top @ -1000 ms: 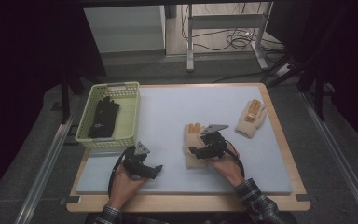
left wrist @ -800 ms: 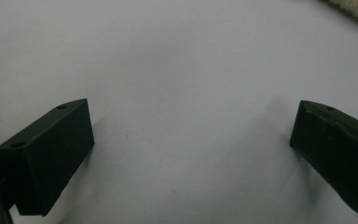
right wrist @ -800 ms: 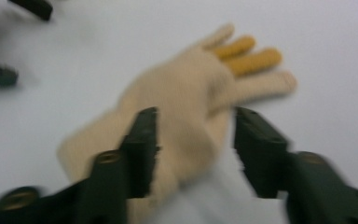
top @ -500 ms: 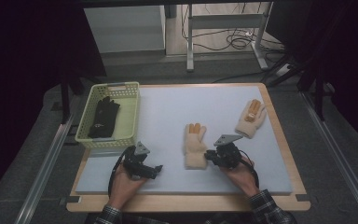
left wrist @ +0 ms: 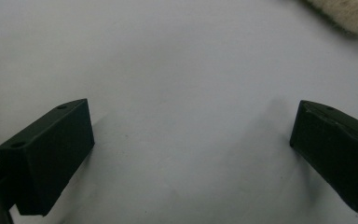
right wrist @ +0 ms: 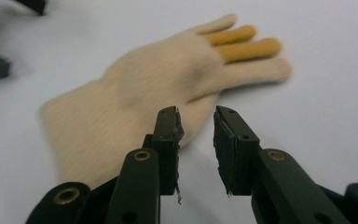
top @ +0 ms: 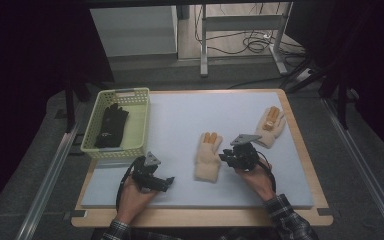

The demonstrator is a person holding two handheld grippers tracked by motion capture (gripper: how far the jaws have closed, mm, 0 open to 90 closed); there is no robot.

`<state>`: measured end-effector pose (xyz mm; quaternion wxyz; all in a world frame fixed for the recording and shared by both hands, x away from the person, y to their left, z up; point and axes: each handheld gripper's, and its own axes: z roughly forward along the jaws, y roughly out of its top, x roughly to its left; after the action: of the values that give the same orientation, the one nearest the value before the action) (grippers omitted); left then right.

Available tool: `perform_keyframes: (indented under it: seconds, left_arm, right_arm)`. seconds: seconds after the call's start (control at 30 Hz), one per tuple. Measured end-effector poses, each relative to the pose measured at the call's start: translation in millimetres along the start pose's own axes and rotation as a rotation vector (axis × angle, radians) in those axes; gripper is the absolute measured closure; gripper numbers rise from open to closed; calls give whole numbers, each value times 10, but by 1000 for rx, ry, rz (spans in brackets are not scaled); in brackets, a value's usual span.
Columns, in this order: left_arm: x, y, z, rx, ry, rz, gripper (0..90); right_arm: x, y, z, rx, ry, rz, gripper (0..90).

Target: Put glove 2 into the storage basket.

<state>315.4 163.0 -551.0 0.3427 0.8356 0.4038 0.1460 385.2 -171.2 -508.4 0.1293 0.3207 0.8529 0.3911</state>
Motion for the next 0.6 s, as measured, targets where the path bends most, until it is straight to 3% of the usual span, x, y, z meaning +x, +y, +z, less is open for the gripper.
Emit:
perform_keyframes:
  seconds: [0.17, 0.27, 0.3, 0.37, 0.4, 0.5, 0.6]
  left_arm:
    - [0, 0, 0, 0, 0, 0, 1]
    - [0, 0, 0, 0, 0, 0, 1]
    - [0, 0, 0, 0, 0, 0, 1]
    - [0, 0, 0, 0, -1, 0, 1]
    - [1, 0, 0, 0, -1, 0, 1]
    - [0, 0, 0, 0, -1, 0, 1]
    - [3, 1, 0, 0, 0, 3, 0]
  right_arm:
    - [-54, 79, 253, 32, 12, 16, 634]
    - [-39, 71, 353, 66, 2, 11, 656]
    - [-38, 45, 367, 49, 39, 26, 818]
    - [-34, 38, 363, 50, 49, 40, 853]
    - [-6, 37, 346, 51, 31, 31, 871]
    - [79, 95, 224, 19, -28, -36, 873]
    - [125, 160, 100, -17, -50, -59, 870]
